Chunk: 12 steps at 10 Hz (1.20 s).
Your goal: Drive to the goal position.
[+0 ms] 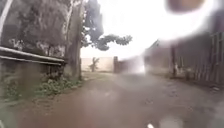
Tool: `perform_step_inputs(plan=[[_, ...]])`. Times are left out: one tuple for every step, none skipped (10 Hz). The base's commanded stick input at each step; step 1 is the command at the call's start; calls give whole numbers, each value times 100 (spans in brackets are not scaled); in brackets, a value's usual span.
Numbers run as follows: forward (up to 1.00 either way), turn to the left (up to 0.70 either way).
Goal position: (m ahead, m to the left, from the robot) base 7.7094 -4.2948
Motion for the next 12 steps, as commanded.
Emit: perform_step_inputs(plan=[[50, 2], [50, 2], [50, 2], [50, 2], [50, 2], [50, 2], [50, 2], [50, 2], [50, 2], [50, 2], [50, 2], [50, 2]])
